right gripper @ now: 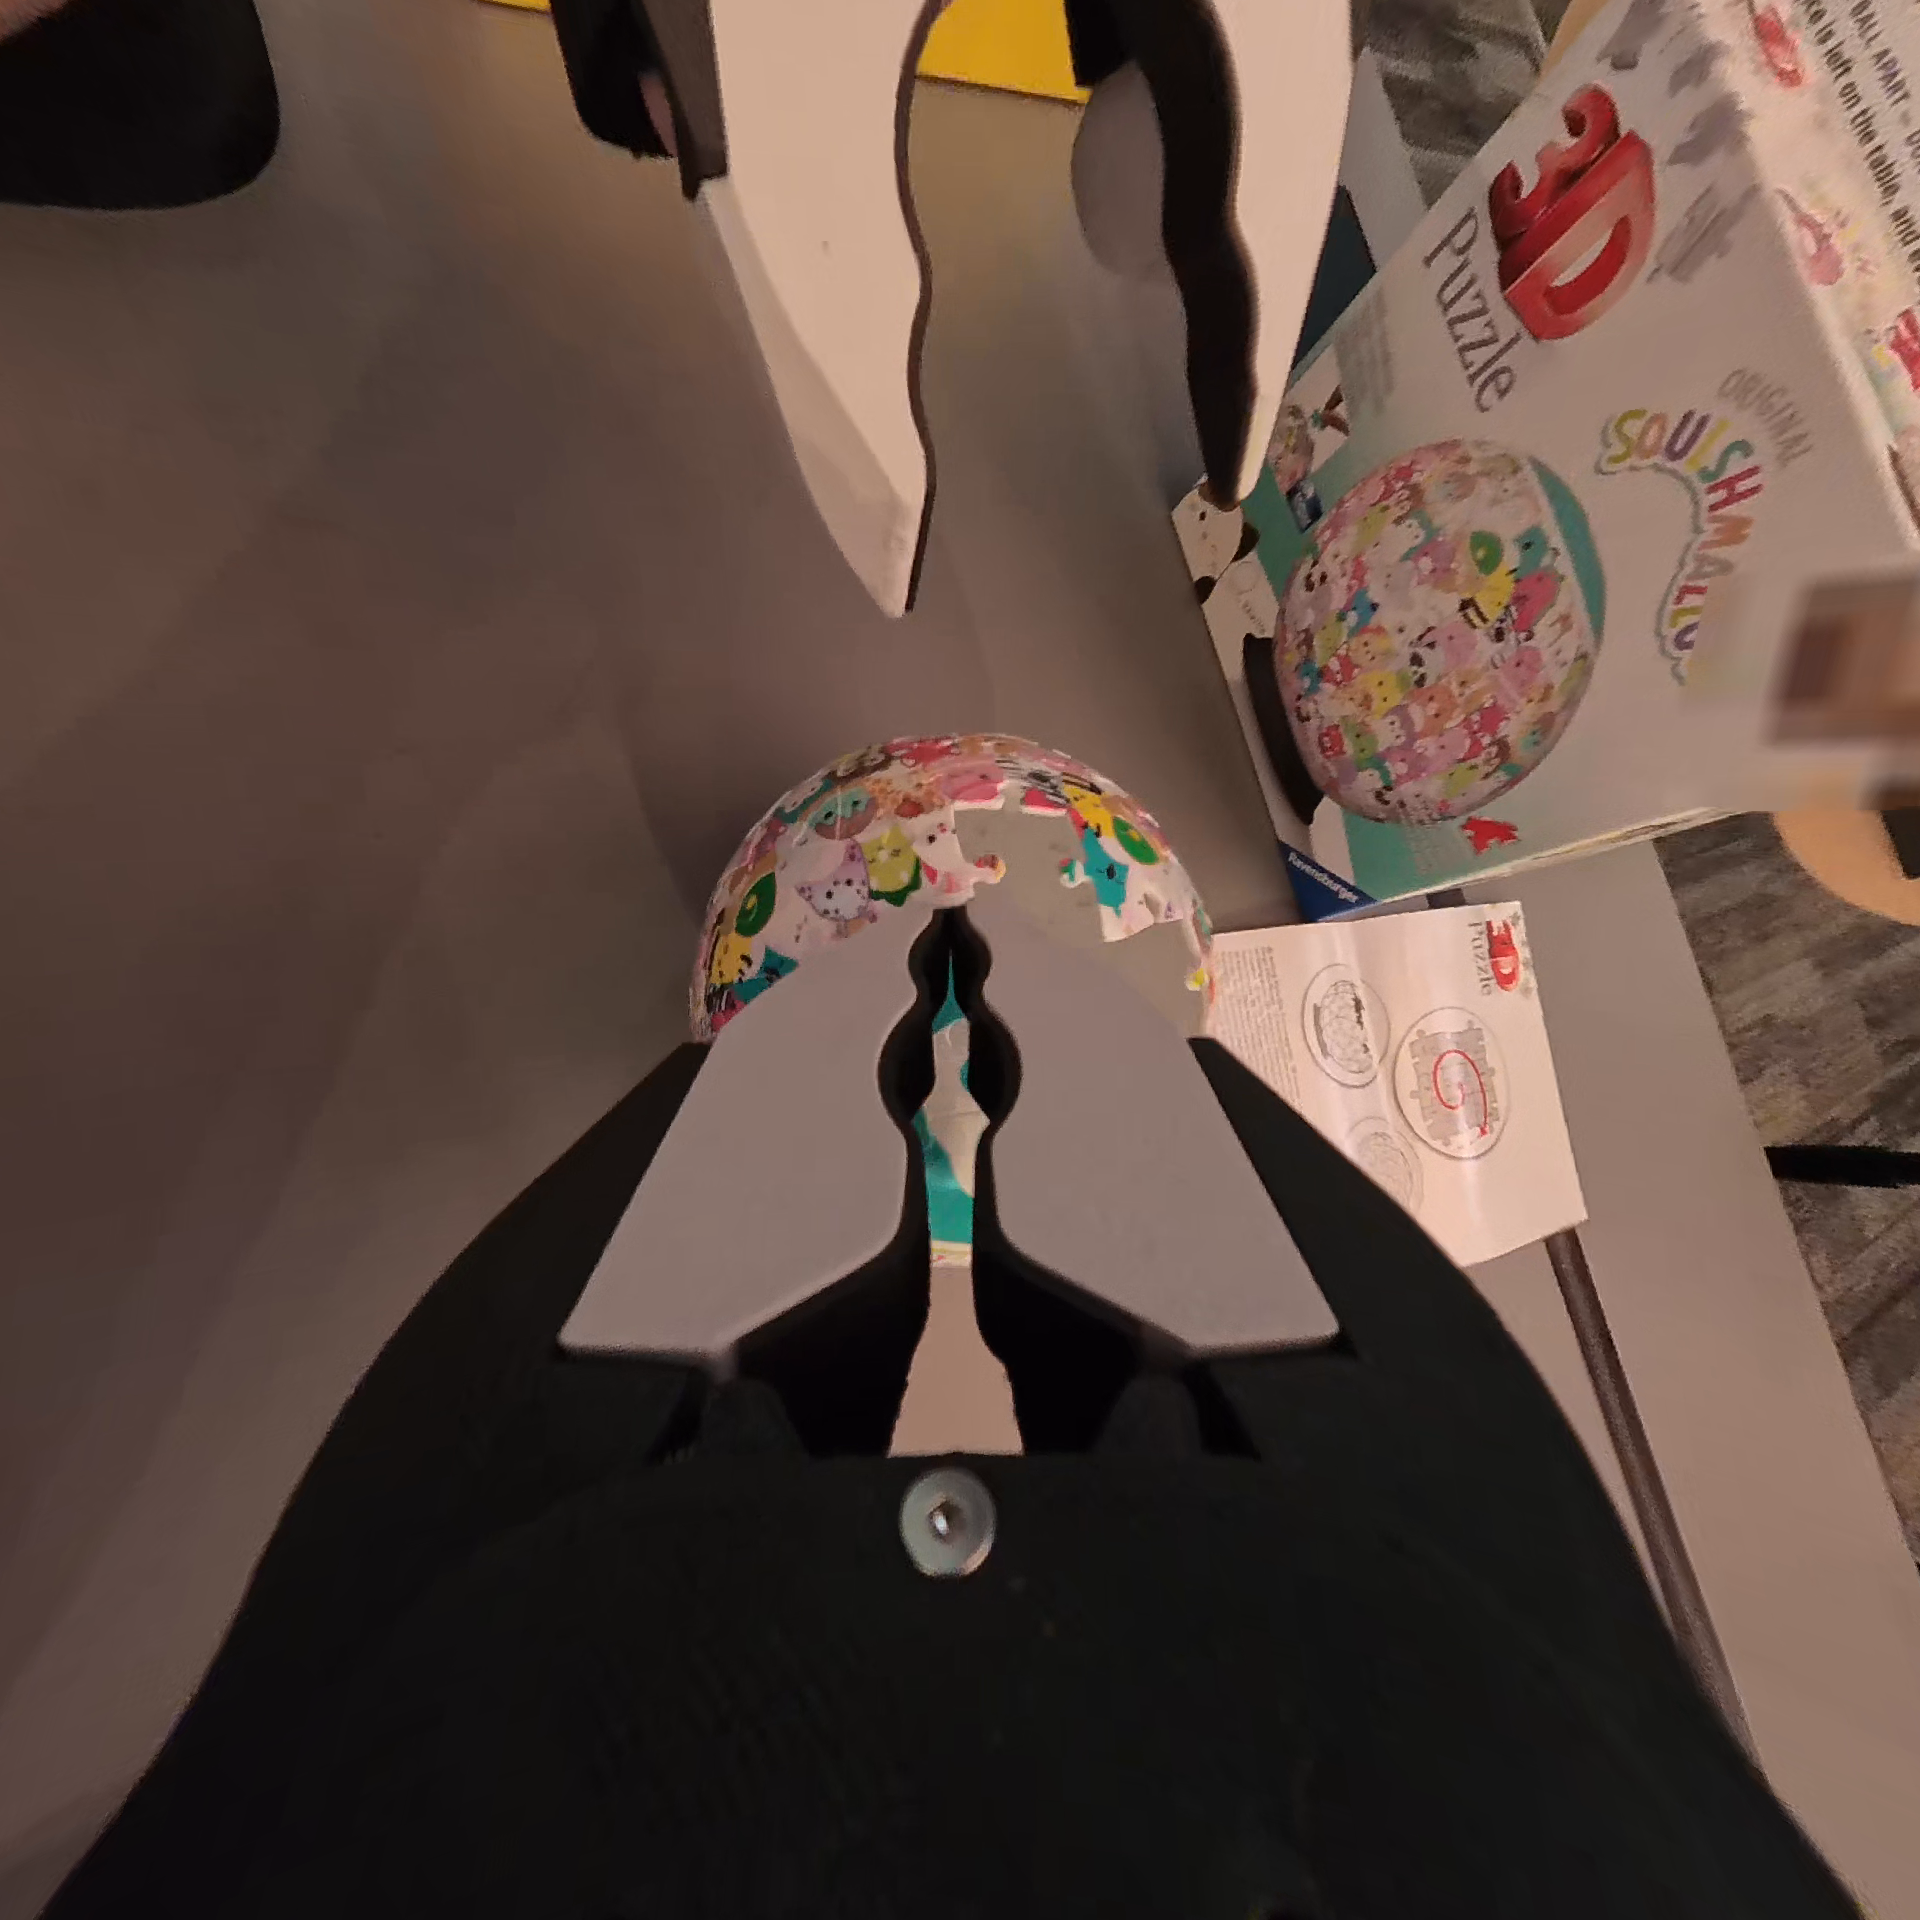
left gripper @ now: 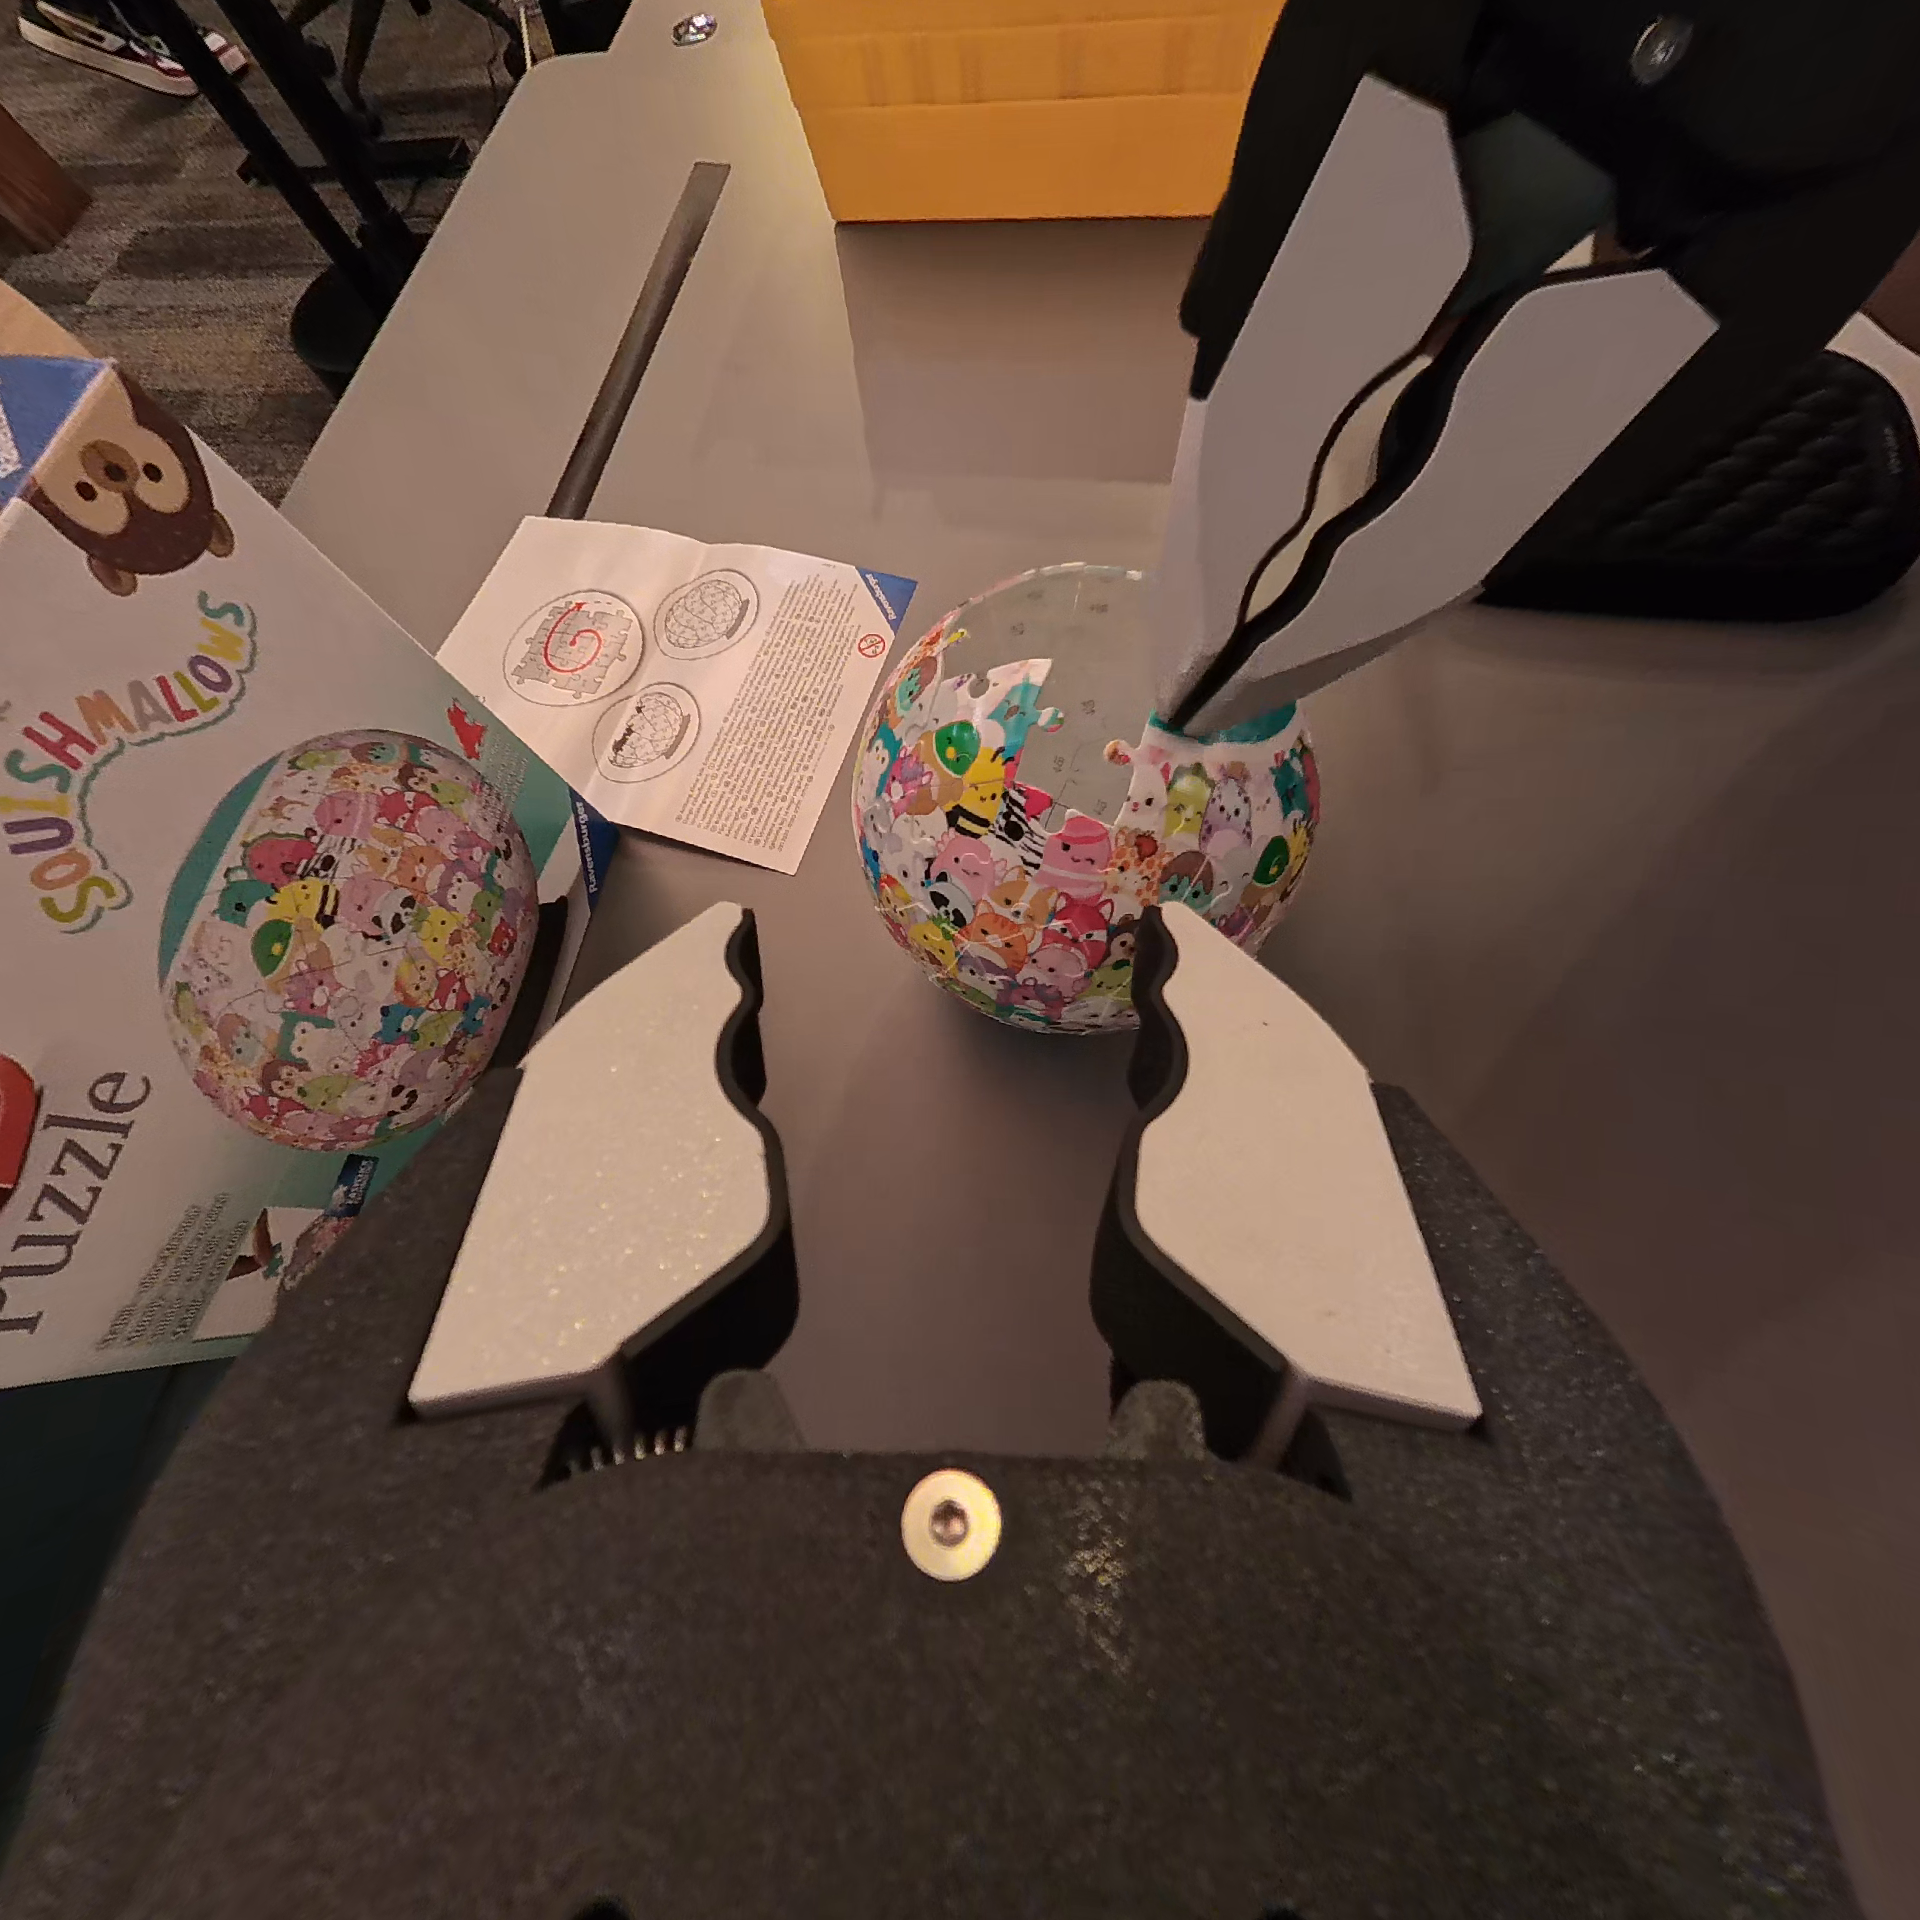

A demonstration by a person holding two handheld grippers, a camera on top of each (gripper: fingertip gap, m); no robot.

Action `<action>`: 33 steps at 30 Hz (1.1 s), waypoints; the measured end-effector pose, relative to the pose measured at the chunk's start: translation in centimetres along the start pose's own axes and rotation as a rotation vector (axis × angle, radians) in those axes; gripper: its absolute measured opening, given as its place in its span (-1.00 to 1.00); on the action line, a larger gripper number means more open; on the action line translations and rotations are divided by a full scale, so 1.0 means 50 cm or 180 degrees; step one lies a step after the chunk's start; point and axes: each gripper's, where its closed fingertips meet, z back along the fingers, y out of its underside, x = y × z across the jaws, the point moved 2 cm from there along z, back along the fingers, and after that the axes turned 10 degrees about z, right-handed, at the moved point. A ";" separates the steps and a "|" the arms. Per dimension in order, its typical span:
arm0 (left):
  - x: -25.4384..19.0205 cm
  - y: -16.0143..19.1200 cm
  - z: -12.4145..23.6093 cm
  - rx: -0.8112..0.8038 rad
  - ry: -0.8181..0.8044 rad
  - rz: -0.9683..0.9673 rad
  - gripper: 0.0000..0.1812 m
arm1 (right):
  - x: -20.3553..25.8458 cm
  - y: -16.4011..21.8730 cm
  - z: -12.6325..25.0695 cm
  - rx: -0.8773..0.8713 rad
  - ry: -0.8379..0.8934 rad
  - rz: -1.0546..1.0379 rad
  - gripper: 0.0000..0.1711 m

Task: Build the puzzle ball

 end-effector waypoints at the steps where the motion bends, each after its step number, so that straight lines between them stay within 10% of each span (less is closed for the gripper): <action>1: 0.000 0.000 0.000 0.0001 -0.0001 0.0000 -0.24 | 0.001 -0.004 0.002 -0.0057 -0.0003 -0.0004 -0.99; 14: -0.008 -0.003 -0.002 -0.0019 0.0046 -0.0003 -0.25 | -0.014 -0.015 0.046 -0.0393 -0.0039 -0.0231 -0.99; 22: -0.046 -0.031 -0.029 -0.0101 -0.0094 -0.0154 -0.28 | -0.043 -0.035 0.104 -0.1425 -0.2283 -0.1361 -0.52; 33: -0.058 -0.034 -0.081 -0.0015 -0.0475 -0.0093 -0.26 | -0.009 0.003 0.050 -0.0417 -0.3194 -0.1116 -0.17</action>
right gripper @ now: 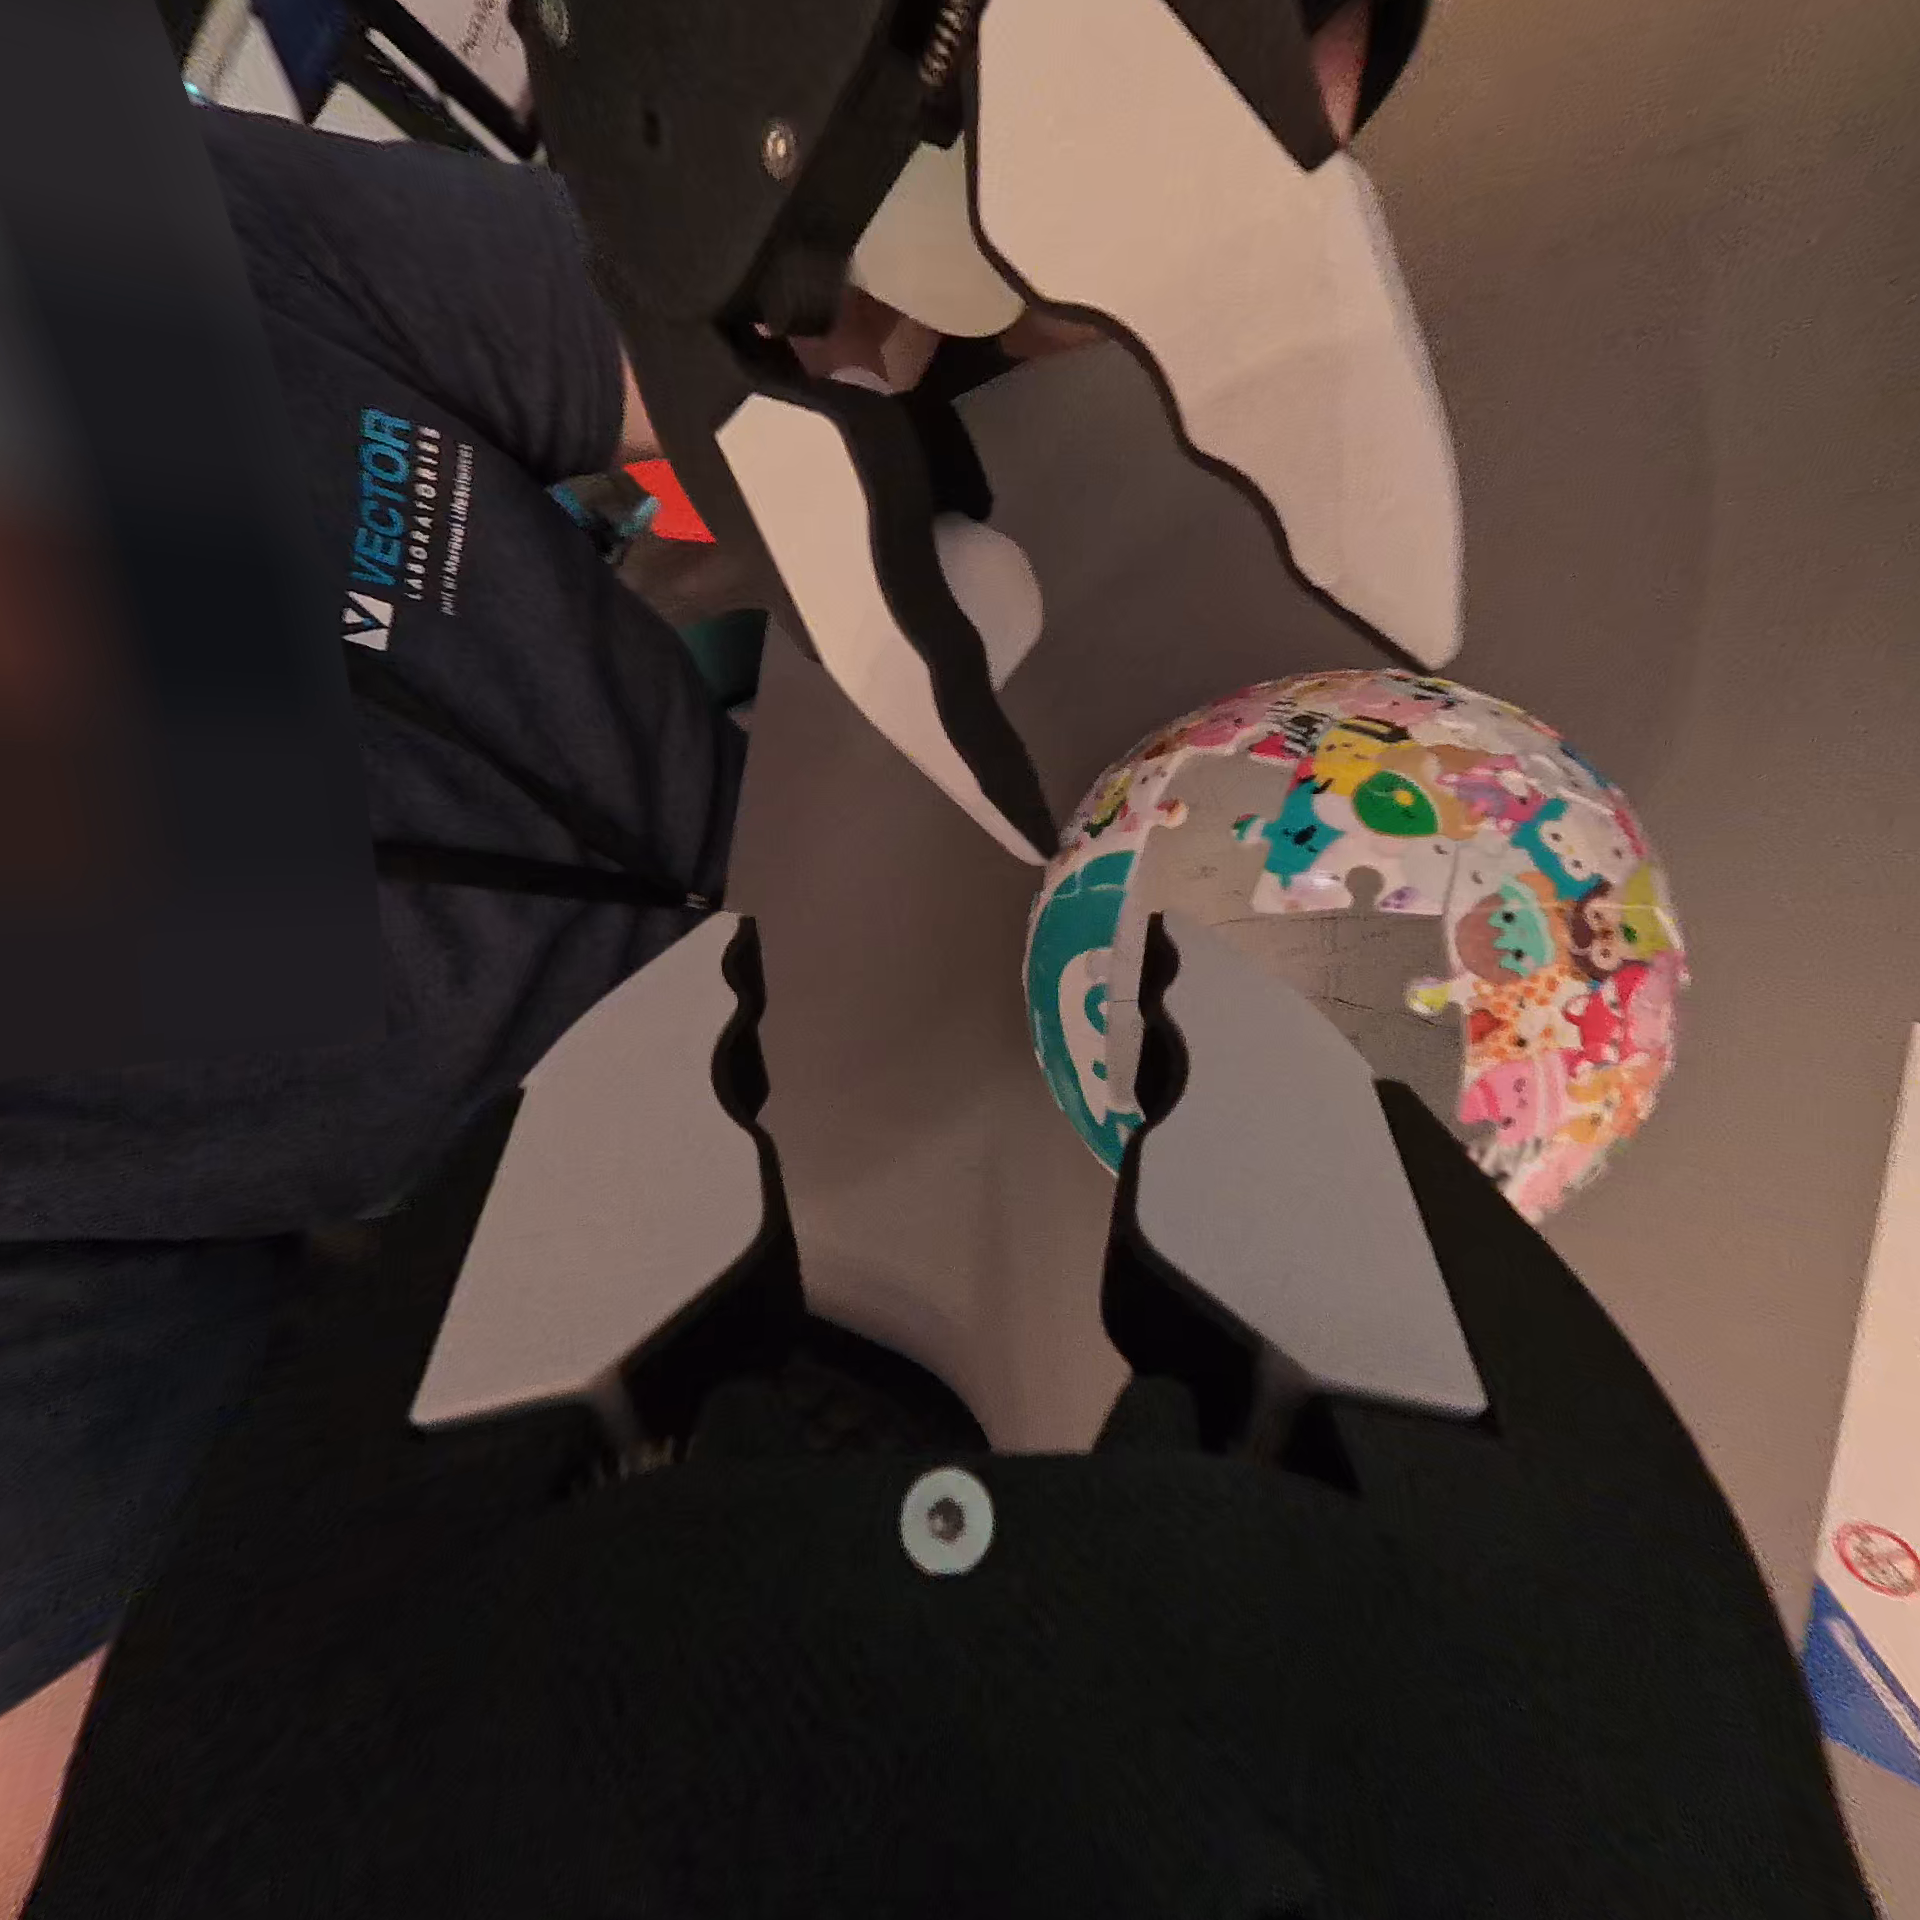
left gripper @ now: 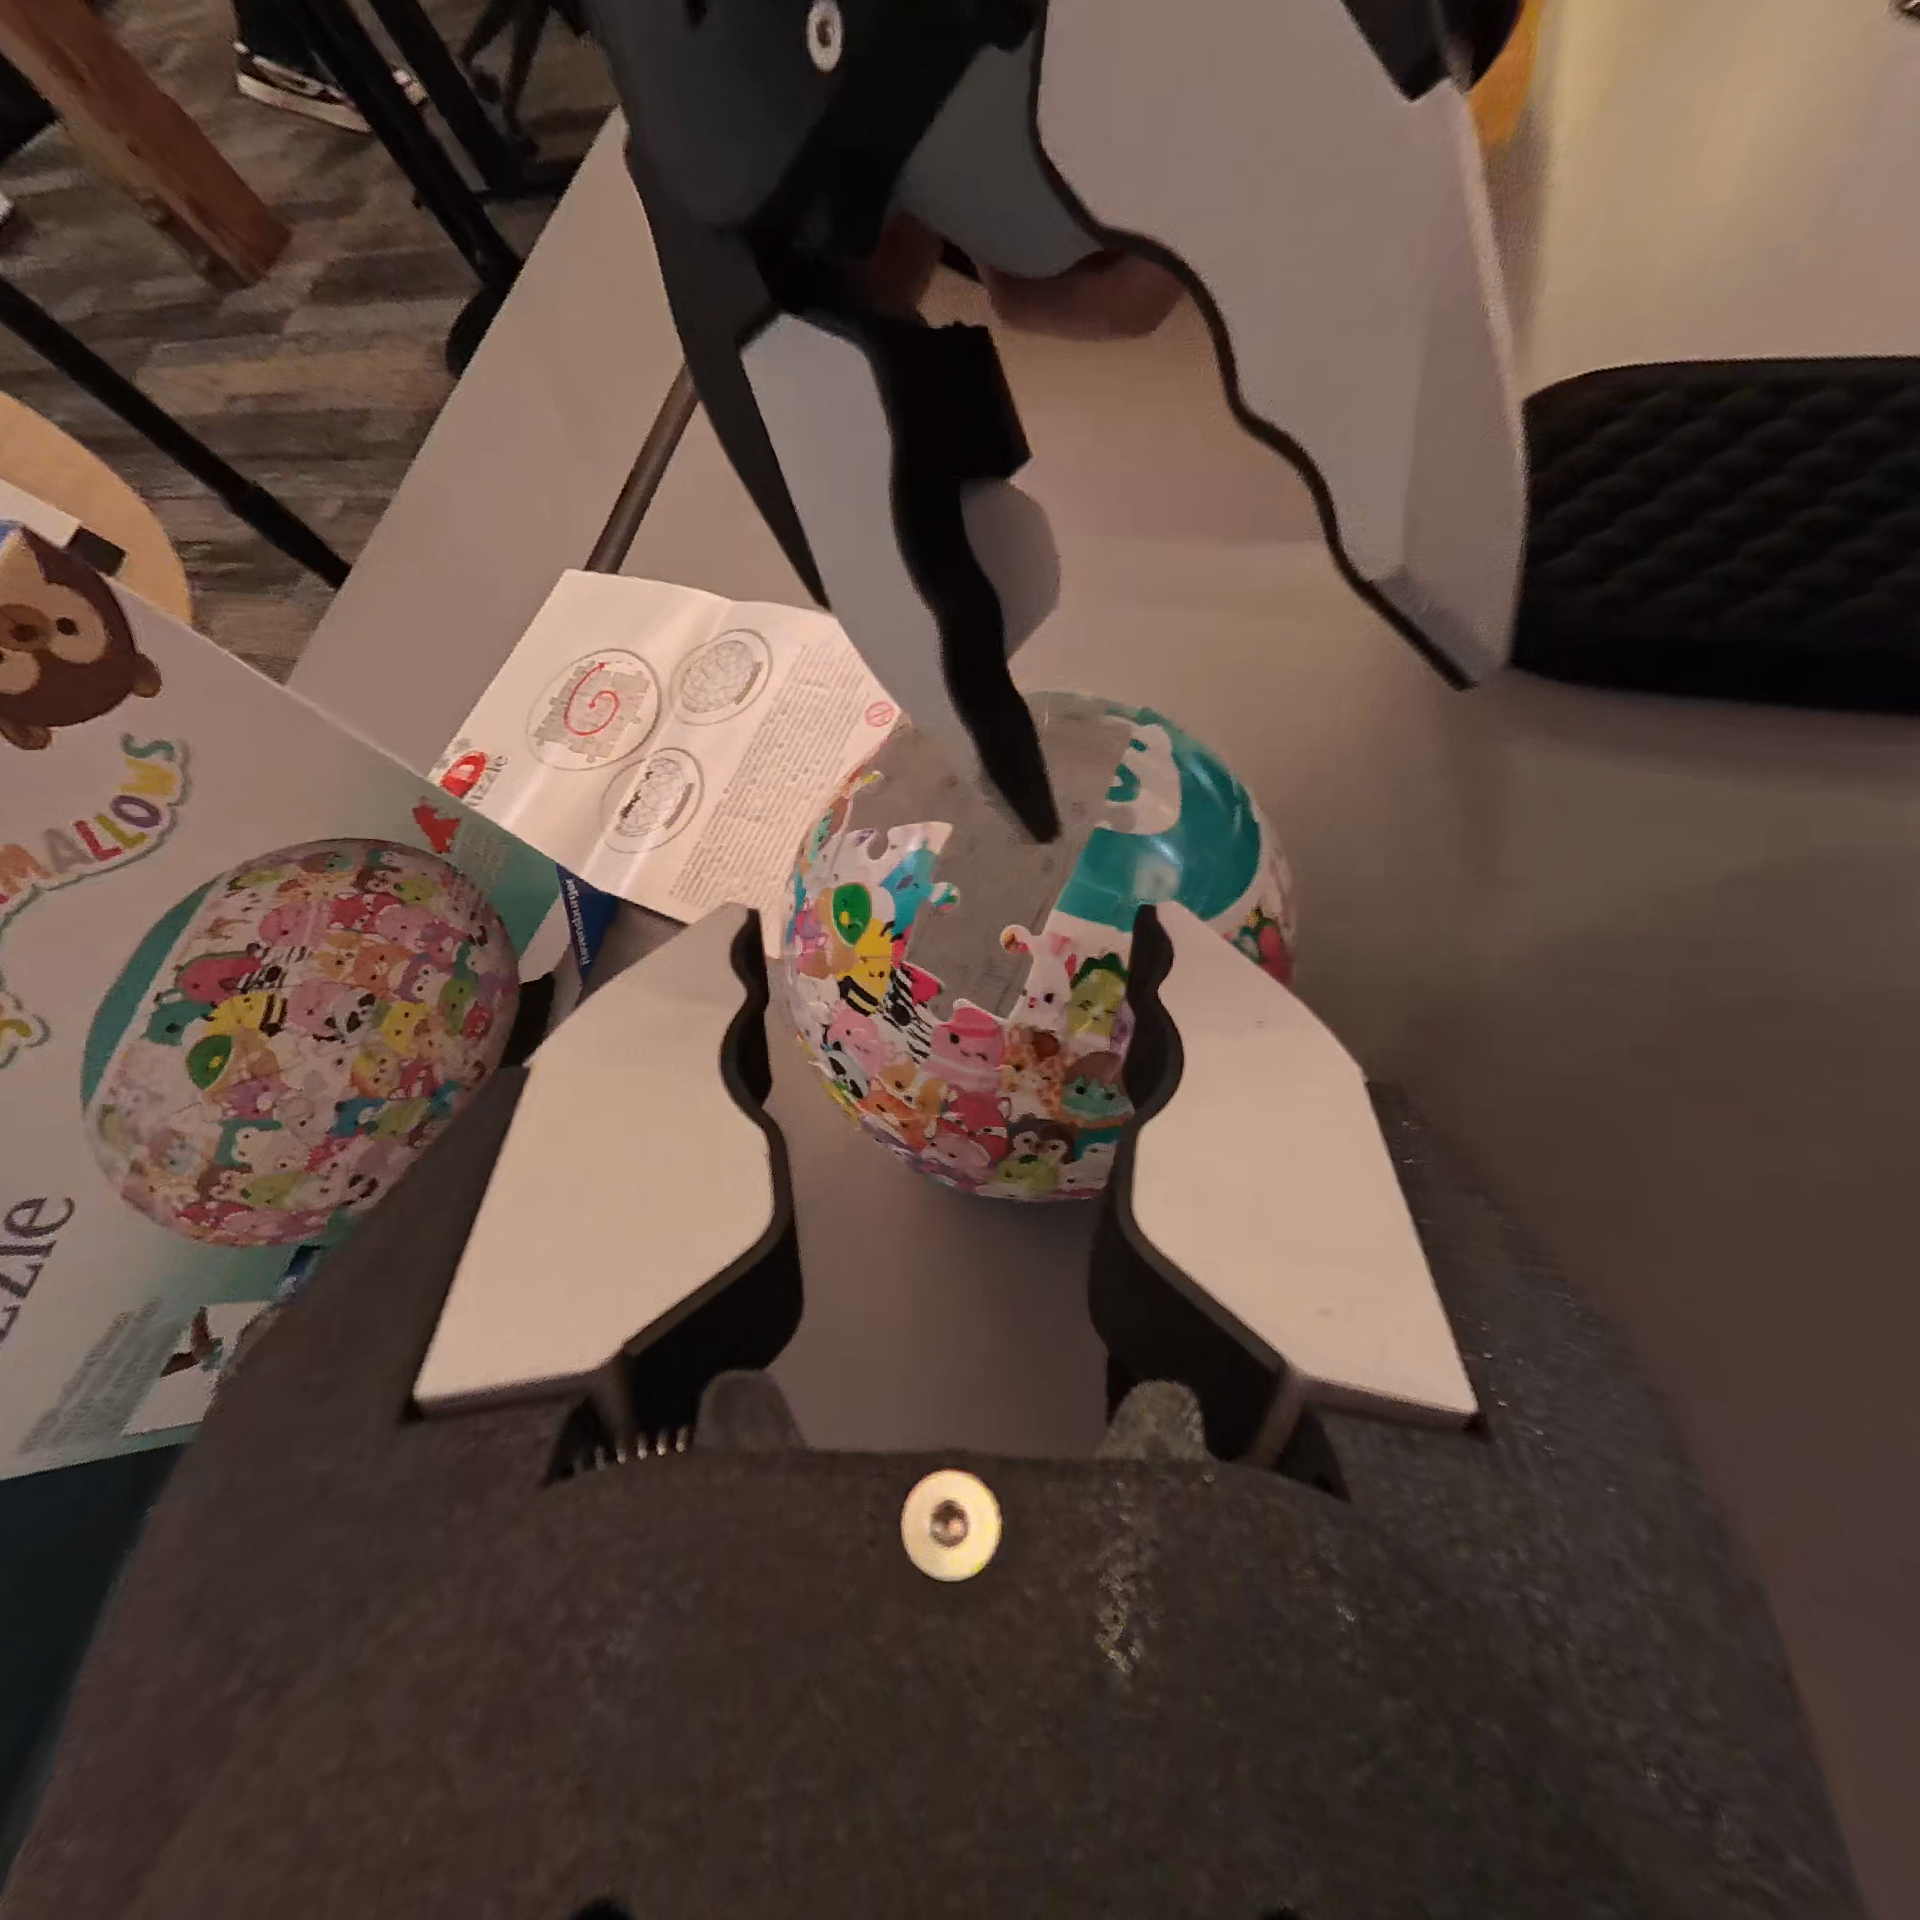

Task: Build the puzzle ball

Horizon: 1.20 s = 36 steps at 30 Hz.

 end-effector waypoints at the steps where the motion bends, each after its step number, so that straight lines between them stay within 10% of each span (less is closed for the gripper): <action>1: 0.002 0.002 -0.004 0.0018 -0.0036 -0.0010 -0.26 | -0.001 0.000 -0.004 -0.0013 -0.0067 -0.0014 -0.17; 36: 0.003 -0.010 -0.007 -0.0120 0.0053 0.0188 -0.33 | -0.015 0.020 -0.034 0.0173 -0.0428 -0.0191 -0.37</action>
